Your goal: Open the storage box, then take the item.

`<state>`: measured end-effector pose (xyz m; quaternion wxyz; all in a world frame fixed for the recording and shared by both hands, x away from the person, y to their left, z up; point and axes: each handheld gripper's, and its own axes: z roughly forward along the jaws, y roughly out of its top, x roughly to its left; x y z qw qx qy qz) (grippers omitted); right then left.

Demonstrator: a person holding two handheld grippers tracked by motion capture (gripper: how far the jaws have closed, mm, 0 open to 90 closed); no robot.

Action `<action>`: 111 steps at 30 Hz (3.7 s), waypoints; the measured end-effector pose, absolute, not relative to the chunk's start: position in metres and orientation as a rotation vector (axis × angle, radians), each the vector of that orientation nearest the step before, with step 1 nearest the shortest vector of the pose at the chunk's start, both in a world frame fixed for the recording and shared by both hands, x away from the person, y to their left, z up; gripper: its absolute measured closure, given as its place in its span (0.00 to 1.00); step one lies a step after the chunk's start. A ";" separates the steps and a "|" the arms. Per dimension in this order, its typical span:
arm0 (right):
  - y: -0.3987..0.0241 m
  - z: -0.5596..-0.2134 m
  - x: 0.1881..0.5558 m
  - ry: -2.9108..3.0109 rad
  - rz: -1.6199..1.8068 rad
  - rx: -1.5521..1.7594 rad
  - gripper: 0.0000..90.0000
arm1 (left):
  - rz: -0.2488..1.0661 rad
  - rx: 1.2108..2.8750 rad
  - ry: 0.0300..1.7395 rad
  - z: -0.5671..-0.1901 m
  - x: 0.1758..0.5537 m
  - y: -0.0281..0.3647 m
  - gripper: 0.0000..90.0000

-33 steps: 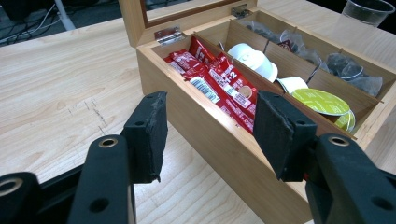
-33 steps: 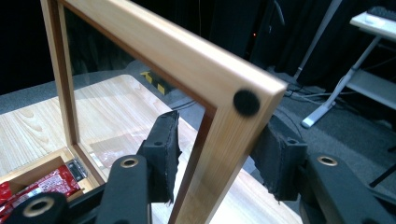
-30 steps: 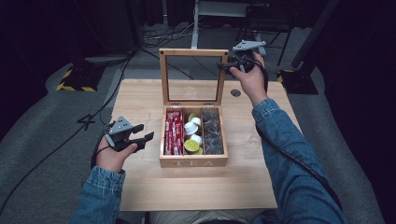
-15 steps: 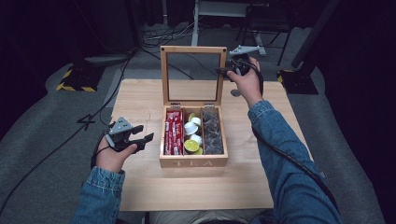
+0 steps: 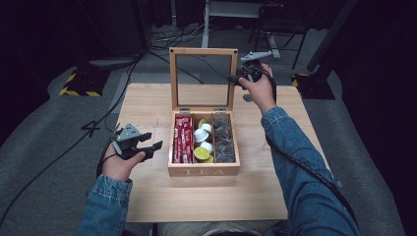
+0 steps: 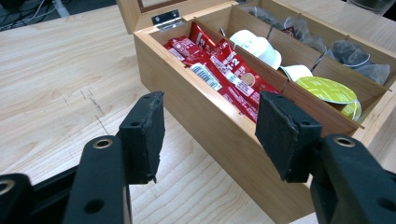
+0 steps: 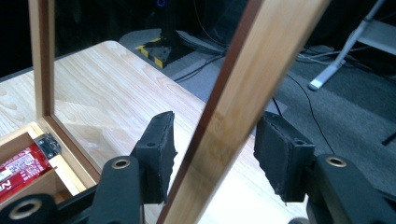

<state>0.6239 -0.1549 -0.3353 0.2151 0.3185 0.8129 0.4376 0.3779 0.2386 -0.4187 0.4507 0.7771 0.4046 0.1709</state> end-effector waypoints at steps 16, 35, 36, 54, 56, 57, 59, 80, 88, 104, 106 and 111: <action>-0.188 -0.303 0.576 2.237 1.338 0.854 0.46 | 0.403 1.971 1.014 -0.418 0.373 0.241 0.43; -0.185 -0.324 0.500 2.433 1.373 0.711 0.44 | 0.360 2.052 1.070 -0.441 0.372 0.240 0.40; -0.183 -0.329 0.498 2.454 1.366 0.710 0.46 | 0.357 2.056 1.081 -0.443 0.371 0.241 0.40; -0.140 -0.400 0.497 2.684 1.220 0.702 0.52 | 0.350 2.178 1.146 -0.484 0.364 0.235 0.39; -0.136 -0.407 0.499 2.694 1.203 0.712 0.53 | 0.347 2.152 1.148 -0.485 0.363 0.234 0.39; -0.134 -0.409 0.500 2.699 1.193 0.710 0.53 | 0.332 2.143 1.153 -0.486 0.363 0.234 0.39; -0.130 -0.414 0.501 2.708 1.164 0.716 0.55 | 0.325 2.152 1.155 -0.490 0.364 0.234 0.38; -0.114 -0.437 0.515 2.718 0.926 0.681 0.71 | 0.342 2.140 1.117 -0.499 0.367 0.236 0.33; -0.116 -0.434 0.512 2.698 0.950 0.660 0.83 | 0.369 2.126 1.100 -0.501 0.367 0.236 0.32; -0.132 -0.412 0.505 2.643 1.106 0.685 0.87 | 0.396 2.128 1.080 -0.503 0.370 0.235 0.32; -0.135 -0.408 0.504 2.633 1.139 0.691 0.87 | 0.396 2.132 1.081 -0.503 0.370 0.235 0.32; -0.142 -0.398 0.501 2.605 1.210 0.686 0.87 | 0.411 2.150 1.063 -0.503 0.370 0.234 0.31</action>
